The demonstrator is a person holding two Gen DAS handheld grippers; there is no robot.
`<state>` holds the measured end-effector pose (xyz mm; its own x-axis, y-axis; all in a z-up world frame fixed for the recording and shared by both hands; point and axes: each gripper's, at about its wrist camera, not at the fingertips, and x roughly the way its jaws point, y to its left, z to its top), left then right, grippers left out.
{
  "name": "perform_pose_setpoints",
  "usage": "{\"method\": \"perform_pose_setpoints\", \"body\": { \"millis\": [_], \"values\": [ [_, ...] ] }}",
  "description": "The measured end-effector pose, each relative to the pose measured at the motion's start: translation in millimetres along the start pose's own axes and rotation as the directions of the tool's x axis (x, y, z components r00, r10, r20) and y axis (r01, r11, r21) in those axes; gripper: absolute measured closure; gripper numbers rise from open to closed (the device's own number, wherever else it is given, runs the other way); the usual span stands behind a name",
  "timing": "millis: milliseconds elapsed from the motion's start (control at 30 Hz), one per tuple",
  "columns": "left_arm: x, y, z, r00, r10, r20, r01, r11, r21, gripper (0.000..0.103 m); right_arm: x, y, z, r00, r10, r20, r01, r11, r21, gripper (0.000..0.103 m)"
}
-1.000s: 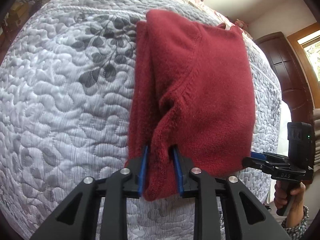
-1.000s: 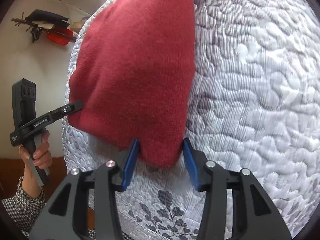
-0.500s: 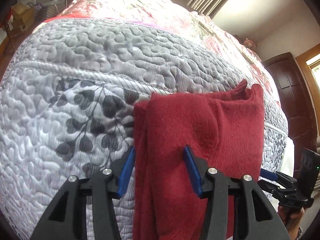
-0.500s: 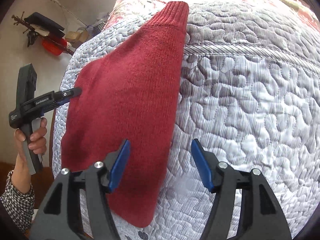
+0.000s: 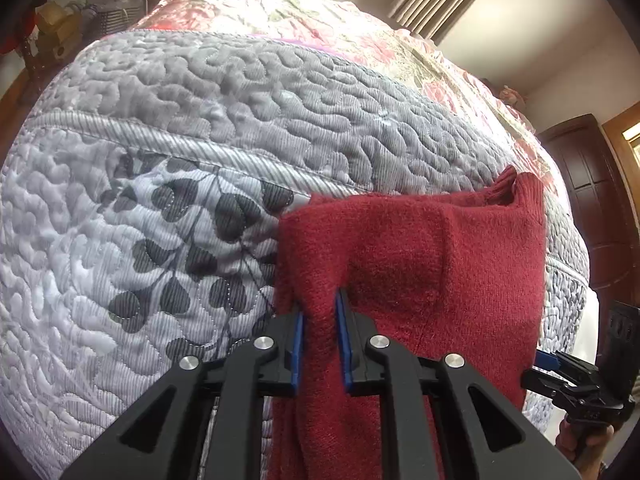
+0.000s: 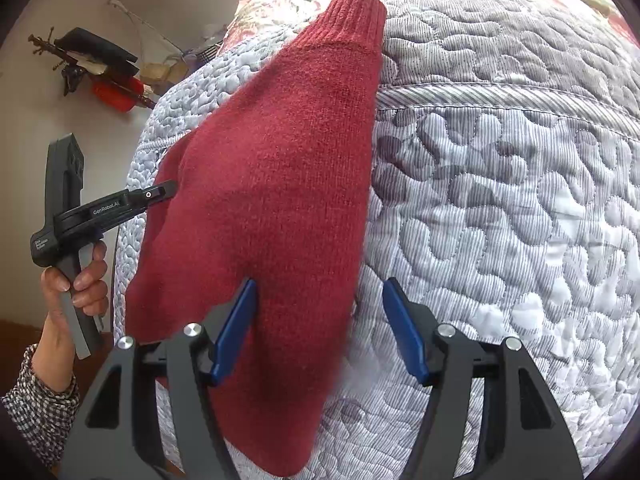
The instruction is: Fold small clothes
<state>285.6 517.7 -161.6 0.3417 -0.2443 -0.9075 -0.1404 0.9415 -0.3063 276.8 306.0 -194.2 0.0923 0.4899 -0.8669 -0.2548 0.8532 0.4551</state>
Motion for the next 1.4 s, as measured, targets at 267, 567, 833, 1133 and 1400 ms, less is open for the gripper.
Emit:
{"method": "perform_pose_setpoints", "body": {
  "millis": [267, 567, 833, 1133, 1400],
  "values": [
    [-31.8, -6.7, -14.9, 0.994, -0.083, -0.069, 0.087, 0.994, 0.065, 0.032, -27.6, 7.7, -0.5, 0.999, 0.019, 0.035, -0.018, 0.999, -0.028, 0.027],
    [5.7, 0.5, -41.4, 0.965, -0.138, -0.221, 0.156, 0.986, 0.063, 0.024, -0.5, -7.5, -1.8, 0.997, 0.076, -0.029, -0.075, 0.997, 0.028, 0.024],
    [29.8, -0.5, -38.0, 0.937, -0.239, -0.255, 0.252, 0.968, 0.016, 0.02, 26.4, -7.1, 5.2, 0.989, 0.133, -0.06, -0.129, 0.989, 0.066, 0.023],
    [22.0, -8.9, -45.2, 0.94, -0.276, -0.2, 0.288, 0.957, 0.033, 0.058, 35.5, -11.0, 6.7, 0.971, 0.234, -0.037, -0.228, 0.965, 0.126, 0.048],
    [-8.0, -30.7, -59.1, 0.961, -0.236, -0.142, 0.252, 0.962, 0.107, 0.065, -0.7, -4.8, -7.4, 0.971, 0.238, 0.001, -0.237, 0.967, 0.093, 0.06]
  ]
}}
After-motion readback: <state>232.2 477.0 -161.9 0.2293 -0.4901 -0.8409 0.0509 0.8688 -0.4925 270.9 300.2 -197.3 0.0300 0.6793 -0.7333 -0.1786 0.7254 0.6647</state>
